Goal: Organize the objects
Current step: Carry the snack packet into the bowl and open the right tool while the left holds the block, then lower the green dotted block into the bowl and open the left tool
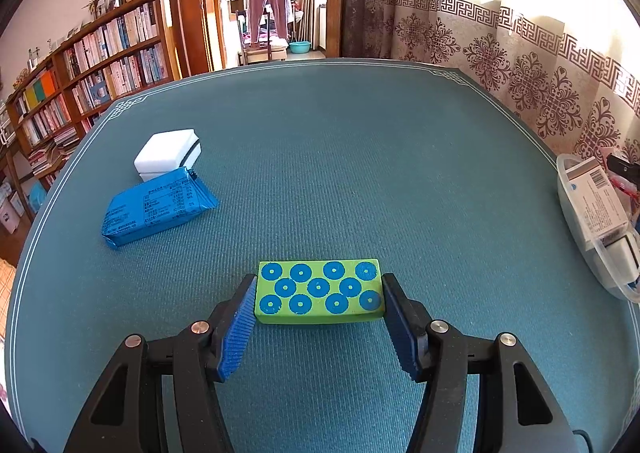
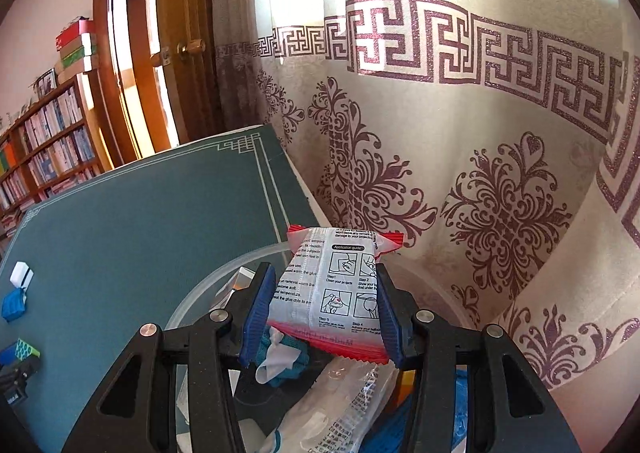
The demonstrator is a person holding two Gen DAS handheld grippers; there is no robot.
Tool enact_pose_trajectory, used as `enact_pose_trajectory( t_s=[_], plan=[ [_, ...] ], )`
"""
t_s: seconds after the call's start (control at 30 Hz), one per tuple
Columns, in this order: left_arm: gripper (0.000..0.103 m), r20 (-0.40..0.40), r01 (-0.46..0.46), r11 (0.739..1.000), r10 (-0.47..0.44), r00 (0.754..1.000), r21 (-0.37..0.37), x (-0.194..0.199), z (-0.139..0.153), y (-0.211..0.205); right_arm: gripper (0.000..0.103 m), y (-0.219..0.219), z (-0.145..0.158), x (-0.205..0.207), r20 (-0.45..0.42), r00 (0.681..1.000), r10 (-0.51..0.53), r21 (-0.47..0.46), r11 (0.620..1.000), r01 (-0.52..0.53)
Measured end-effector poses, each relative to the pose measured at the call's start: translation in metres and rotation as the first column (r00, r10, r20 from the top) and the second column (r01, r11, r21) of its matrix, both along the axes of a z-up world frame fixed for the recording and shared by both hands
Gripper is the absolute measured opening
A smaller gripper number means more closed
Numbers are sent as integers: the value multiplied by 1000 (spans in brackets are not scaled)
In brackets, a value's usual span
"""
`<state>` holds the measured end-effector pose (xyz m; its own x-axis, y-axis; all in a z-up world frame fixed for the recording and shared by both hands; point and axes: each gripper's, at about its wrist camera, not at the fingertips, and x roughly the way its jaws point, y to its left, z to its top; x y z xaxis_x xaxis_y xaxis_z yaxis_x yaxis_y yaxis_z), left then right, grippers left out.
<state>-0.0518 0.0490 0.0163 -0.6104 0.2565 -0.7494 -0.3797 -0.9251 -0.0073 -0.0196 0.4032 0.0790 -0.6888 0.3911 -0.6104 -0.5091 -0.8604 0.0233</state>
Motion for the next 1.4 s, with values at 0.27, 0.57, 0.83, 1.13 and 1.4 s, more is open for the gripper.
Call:
enact_pose_trajectory(
  t_s=[0.27,0.57,0.83,1.13,1.4],
  plan=[
    [63,-3,5,1000,-5,1000,-1,1,0,1,51,-7,8,14,-44,999,9,-38,999,-11],
    [63,-9,21,1000,-21,1000,-5,6,-1,7,52,-18,11,61,-98,995,1,-56,998,-6],
    [63,3,67,998,-67,998,2,19,-1,22,52,-29,-1,95,-101,995,-4,-65,998,-2],
    [63,50,156,985,-160,986,78,38,11,57,53,-32,-6,117,-99,995,23,-51,998,-28],
    [63,21,274,955,-278,960,118,61,36,109,54,-30,-16,134,-96,995,36,-29,999,-39]
  ],
)
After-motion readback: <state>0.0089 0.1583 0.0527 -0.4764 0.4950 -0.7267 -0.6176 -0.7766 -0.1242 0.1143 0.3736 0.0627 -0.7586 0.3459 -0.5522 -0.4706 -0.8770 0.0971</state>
